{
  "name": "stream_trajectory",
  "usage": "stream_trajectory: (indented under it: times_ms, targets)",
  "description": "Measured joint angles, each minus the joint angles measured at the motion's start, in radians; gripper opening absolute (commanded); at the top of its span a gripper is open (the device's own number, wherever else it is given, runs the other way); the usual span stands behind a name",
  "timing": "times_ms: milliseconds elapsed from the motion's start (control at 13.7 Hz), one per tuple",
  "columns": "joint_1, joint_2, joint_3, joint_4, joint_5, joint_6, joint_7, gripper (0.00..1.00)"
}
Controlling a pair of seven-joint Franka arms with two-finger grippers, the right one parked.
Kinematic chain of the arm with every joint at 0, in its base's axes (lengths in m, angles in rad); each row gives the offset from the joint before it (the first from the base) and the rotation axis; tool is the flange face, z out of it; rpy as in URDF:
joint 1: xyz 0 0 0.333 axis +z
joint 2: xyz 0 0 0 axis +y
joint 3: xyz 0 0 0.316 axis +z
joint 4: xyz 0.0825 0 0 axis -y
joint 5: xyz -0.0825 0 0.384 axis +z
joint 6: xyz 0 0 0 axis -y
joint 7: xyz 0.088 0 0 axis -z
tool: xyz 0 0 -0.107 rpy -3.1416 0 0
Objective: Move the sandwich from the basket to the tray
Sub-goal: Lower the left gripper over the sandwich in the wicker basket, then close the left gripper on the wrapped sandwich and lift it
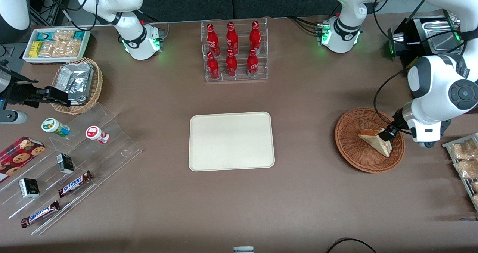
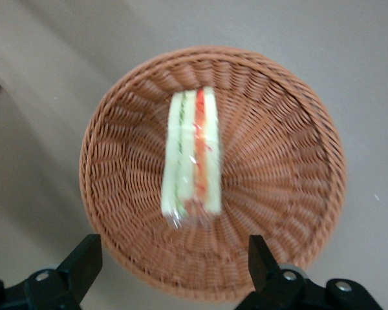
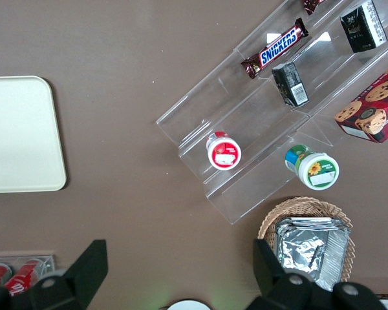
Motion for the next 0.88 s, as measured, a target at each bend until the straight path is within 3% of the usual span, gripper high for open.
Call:
stream_trajectory:
  times_ms: [659, 732, 805, 878]
  targets:
    - [0.012, 0.149, -0.004, -0.05, -0.002, 0.187, -0.047, 1.0]
    - [0.012, 0.166, -0.004, -0.05, -0.002, 0.208, -0.047, 0.89]
    - [0.012, 0.18, -0.004, -0.049, -0.002, 0.224, -0.047, 0.56]
    - [0.012, 0.191, -0.004, -0.049, -0.002, 0.235, -0.048, 0.33]
